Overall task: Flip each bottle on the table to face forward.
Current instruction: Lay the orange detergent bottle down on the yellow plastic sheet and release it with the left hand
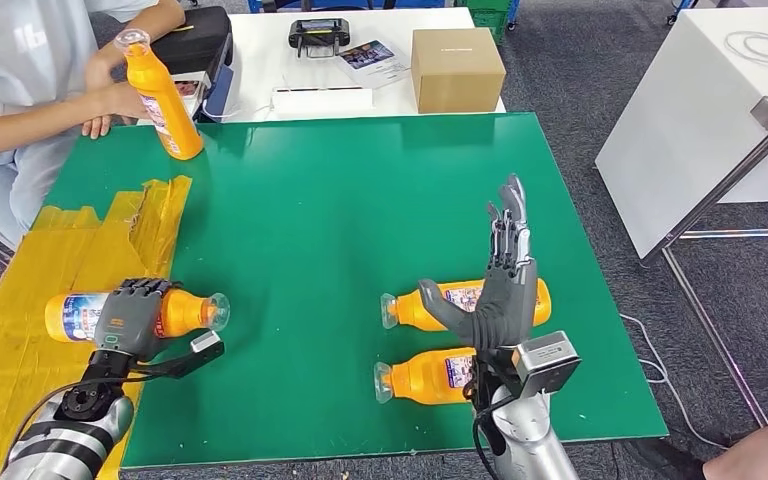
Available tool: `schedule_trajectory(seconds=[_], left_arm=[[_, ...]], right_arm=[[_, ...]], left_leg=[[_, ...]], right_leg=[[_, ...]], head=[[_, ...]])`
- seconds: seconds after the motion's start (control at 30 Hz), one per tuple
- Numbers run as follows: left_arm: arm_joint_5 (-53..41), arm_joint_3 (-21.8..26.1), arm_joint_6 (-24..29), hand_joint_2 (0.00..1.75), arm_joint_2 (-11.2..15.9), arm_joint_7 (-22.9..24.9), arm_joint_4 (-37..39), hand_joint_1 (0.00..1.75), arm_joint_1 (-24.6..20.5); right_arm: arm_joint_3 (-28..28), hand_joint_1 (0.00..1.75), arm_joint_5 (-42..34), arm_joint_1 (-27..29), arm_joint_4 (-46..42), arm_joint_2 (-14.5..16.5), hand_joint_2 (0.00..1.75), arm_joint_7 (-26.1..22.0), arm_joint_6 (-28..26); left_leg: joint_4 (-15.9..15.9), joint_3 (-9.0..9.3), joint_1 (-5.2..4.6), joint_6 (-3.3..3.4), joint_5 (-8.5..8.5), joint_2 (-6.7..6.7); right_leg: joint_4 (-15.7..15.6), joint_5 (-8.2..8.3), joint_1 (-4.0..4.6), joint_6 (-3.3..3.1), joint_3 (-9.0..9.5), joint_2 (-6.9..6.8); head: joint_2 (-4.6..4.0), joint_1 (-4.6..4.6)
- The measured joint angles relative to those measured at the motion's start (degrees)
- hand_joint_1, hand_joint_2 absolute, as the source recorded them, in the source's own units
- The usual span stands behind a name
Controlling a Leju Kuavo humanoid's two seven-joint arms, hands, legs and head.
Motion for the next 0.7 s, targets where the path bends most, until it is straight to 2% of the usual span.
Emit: schedule_trajectory(seconds=[0.17,0.27,0.33,0.47,0.53,0.57,0.67,0.7], left_arm=[[3.35,5.35,0.26,1.75,-2.39,-6.04,4.85,1.68,-2.54],[7.11,8.13,-0.62,1.75,-3.40,-9.69,9.83,1.74,-5.27],[8.75,9.52,-2.86,1.75,-3.90,-9.68,13.16,1.75,-7.10],[8.52,10.61,-9.16,1.75,-4.32,-6.18,17.72,1.75,-10.99],[8.42,10.89,-10.31,1.75,-4.36,-5.72,19.02,1.75,-12.10],[8.40,10.95,-10.46,1.75,-4.38,-5.68,19.55,1.36,-12.50],[8.38,11.07,-11.27,1.75,-4.41,-5.63,20.78,0.05,-13.31],[8.31,11.09,-12.17,1.75,-4.41,-5.49,21.07,0.00,-13.53]], right_arm=[[0.31,0.00,0.18,-0.30,0.93,0.27,1.75,0.19,0.28],[0.44,0.00,0.57,-0.42,1.47,0.48,1.75,0.51,0.69],[0.45,0.00,0.94,-0.51,1.80,0.57,1.75,0.77,0.94],[0.43,0.00,1.77,-0.54,2.38,0.79,1.75,1.33,1.34],[0.43,0.00,1.88,-0.54,2.56,0.91,1.75,1.41,1.42],[0.43,0.00,1.90,-0.55,2.64,0.95,1.75,1.44,1.44],[0.41,0.00,1.99,-0.55,2.87,0.99,1.75,1.51,1.56],[0.41,0.00,2.10,-0.55,2.94,0.99,1.75,1.57,1.62]], left_leg=[[0.00,0.00,0.00,0.00,0.00,-0.03],[-0.01,0.08,0.00,0.00,0.00,-0.08],[-0.02,0.19,0.01,0.00,0.00,-0.08],[-0.03,0.50,0.00,-0.01,-0.01,-0.06],[-0.03,0.62,0.01,-0.01,-0.01,-0.04],[-0.03,0.66,0.01,-0.01,-0.01,-0.05],[-0.04,0.73,0.01,-0.01,-0.01,-0.06],[-0.05,0.77,0.01,-0.01,-0.02,-0.06]], right_leg=[[0.00,-0.01,0.00,0.00,0.01,-0.02],[0.00,-0.01,0.00,0.00,0.11,-0.05],[0.00,-0.01,0.01,-0.01,0.21,-0.05],[0.01,0.00,0.03,-0.01,0.51,-0.04],[0.01,0.00,0.03,-0.01,0.60,-0.04],[0.01,-0.01,0.03,-0.01,0.63,-0.04],[0.01,-0.01,0.03,-0.01,0.71,-0.04],[0.01,-0.02,0.04,-0.02,0.75,-0.04]], head=[[0.00,-0.01],[0.00,-0.02],[0.00,-0.01],[0.00,-0.03],[0.00,-0.03],[0.00,-0.03],[0.00,-0.03],[0.00,-0.03]])
